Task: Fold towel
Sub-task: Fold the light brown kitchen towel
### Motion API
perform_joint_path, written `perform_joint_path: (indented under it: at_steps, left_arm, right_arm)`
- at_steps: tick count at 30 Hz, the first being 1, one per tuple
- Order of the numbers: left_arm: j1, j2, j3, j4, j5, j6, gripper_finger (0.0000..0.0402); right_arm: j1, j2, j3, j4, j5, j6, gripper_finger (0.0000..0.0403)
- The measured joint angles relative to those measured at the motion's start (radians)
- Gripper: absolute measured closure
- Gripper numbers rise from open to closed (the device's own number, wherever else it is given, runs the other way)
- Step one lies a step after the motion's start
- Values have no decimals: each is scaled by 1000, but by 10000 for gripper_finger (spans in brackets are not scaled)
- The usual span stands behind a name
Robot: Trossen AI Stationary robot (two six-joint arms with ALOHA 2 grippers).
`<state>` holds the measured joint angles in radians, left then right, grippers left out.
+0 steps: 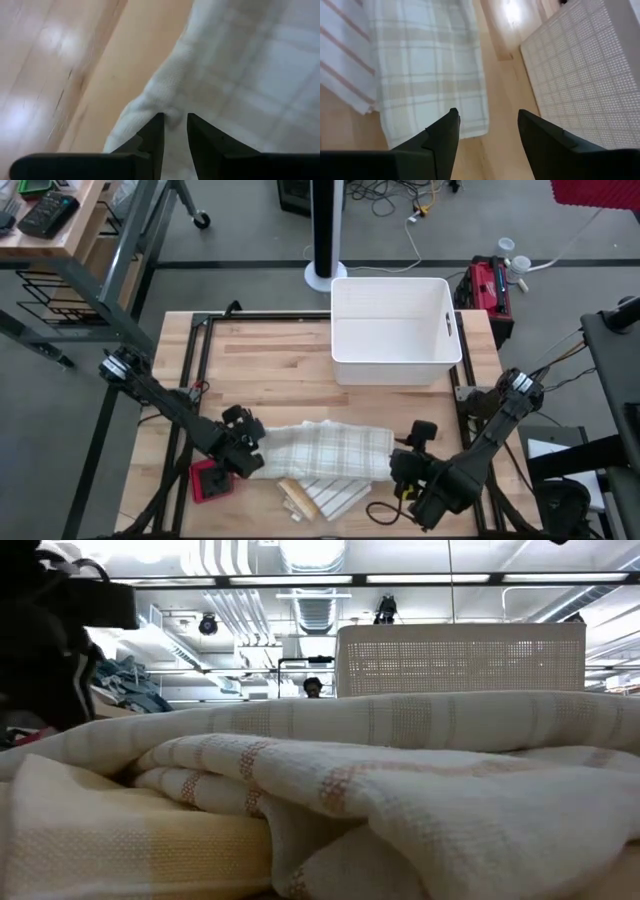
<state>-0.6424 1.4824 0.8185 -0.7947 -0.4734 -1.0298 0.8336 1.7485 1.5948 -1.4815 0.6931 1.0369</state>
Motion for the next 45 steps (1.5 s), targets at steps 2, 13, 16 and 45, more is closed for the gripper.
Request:
perform_joint_path:
  at_steps: [2, 13, 16, 45]
  left_arm:
    - [2, -3, 8, 18, 3, -1, 328]
    - [-124, -2, 89, 292, 268, -16, 328]
    - [-176, 7, 89, 318, 198, -44, 328]
    - [-201, 264, 149, 215, 106, -121, 388]
  right_arm:
    - [6, 3, 0, 0, 15, 24, 208]
    - [16, 76, -67, 154, -23, -60, 207]
    - [20, 95, -122, 281, -84, -115, 209]
    - [-111, 118, -356, 626, -445, -183, 336]
